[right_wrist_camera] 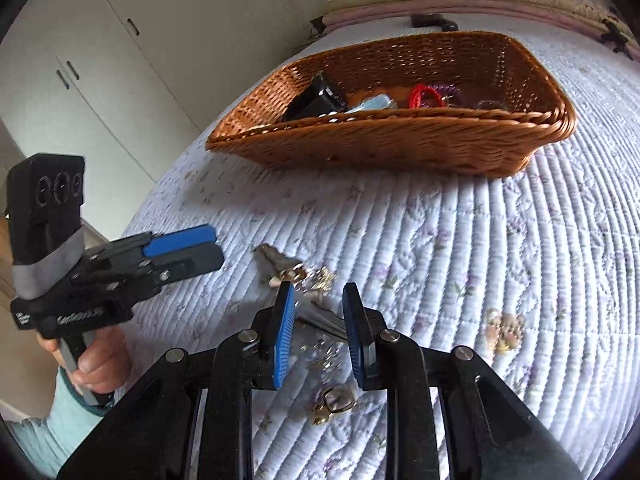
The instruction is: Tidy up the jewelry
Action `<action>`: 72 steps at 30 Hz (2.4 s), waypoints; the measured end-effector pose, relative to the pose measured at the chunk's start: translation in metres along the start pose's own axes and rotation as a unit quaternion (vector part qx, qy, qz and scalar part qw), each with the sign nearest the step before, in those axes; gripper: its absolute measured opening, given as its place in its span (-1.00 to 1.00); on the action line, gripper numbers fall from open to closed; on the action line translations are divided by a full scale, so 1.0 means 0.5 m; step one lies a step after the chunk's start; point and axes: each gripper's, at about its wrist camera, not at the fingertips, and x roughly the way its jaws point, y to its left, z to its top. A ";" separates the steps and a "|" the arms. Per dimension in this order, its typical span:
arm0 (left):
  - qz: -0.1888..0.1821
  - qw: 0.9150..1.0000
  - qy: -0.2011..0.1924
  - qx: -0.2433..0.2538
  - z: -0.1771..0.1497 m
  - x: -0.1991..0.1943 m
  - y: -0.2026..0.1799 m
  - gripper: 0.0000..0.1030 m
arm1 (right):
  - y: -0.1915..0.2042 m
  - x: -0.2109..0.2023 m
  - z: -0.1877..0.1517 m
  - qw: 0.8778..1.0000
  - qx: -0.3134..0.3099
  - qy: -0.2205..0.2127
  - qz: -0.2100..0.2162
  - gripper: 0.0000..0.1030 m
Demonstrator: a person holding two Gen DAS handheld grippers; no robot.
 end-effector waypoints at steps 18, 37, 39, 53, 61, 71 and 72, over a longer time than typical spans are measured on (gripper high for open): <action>0.008 0.998 0.021 0.051 0.022 0.031 -0.013 -0.21 | 0.048 -0.005 -0.030 0.992 -0.067 -0.006 -0.107 -0.74; 0.029 0.974 0.068 0.215 0.033 0.111 -0.102 -0.22 | -0.041 -0.128 -0.036 0.992 0.013 -0.083 -0.093 -0.76; 0.037 0.974 0.065 0.215 0.032 0.111 -0.106 -0.28 | -0.037 -0.120 -0.035 0.994 0.006 -0.072 -0.084 -0.74; 0.085 0.989 0.048 0.109 0.015 0.072 -0.093 -0.73 | 0.010 -0.061 -0.043 0.988 -0.066 -0.020 -0.136 -0.57; 0.088 0.988 0.043 0.119 0.011 0.080 -0.098 -0.68 | 0.022 -0.023 -0.025 0.986 -0.066 -0.008 -0.153 -0.57; 0.091 0.987 0.031 0.132 0.004 0.084 -0.106 -0.73 | 0.031 -0.034 -0.023 0.986 -0.062 -0.030 -0.151 -0.74; 0.091 0.986 0.031 0.133 0.002 0.084 -0.107 -0.74 | 0.026 -0.045 -0.024 0.989 -0.053 -0.037 -0.136 -0.74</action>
